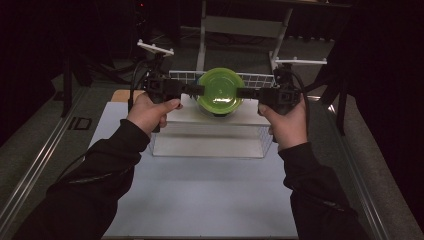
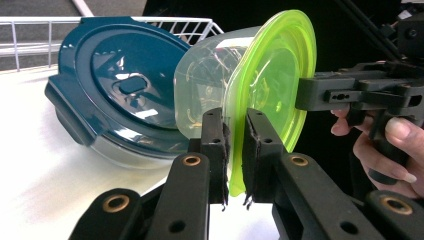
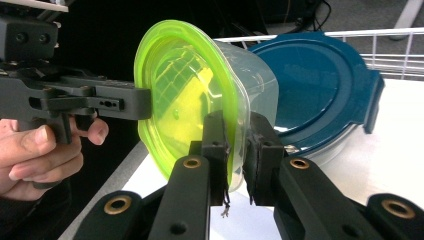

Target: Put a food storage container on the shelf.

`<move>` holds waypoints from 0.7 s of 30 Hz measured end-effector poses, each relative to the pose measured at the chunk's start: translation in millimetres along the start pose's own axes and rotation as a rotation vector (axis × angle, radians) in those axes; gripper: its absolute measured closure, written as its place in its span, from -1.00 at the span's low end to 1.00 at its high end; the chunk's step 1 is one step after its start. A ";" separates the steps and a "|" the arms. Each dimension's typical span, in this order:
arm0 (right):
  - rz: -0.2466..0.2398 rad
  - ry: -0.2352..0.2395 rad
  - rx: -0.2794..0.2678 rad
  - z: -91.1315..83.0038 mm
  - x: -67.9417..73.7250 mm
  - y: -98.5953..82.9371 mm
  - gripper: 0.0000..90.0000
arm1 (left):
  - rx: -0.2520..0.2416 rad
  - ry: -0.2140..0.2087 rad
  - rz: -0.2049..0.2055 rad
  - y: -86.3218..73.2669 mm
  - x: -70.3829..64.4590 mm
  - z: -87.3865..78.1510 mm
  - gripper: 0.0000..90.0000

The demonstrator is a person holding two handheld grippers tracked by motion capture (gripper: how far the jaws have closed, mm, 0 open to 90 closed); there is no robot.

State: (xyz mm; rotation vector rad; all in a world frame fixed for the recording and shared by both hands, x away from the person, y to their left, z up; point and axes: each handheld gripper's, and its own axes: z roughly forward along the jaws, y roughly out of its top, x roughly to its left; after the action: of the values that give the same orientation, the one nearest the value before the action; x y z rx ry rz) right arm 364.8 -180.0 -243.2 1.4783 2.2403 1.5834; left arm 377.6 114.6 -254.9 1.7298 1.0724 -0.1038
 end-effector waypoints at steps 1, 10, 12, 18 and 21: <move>0.002 -0.001 0.002 1.0 -1.7 1.3 0.79 | 0.002 0.003 -0.004 1.4 0.8 1.9 0.79; 0.057 0.023 0.027 8.8 -15.6 16.6 0.79 | -0.027 -0.003 -0.023 9.2 8.5 7.1 0.78; 0.066 0.021 0.036 10.2 -16.3 19.4 0.77 | -0.041 -0.001 -0.022 9.5 10.1 8.0 0.77; 0.078 0.014 0.049 19.8 -19.9 26.2 0.65 | -0.075 0.003 -0.051 7.9 16.7 14.0 0.61; 0.091 0.021 0.053 23.6 -22.3 27.5 0.60 | -0.084 -0.001 -0.063 7.7 18.3 14.5 0.56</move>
State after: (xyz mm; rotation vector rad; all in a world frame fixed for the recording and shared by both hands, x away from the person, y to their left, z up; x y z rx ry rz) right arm 407.2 -177.6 -244.6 1.6063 2.2748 1.5824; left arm 399.8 113.7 -265.7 1.6213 1.1161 -0.0981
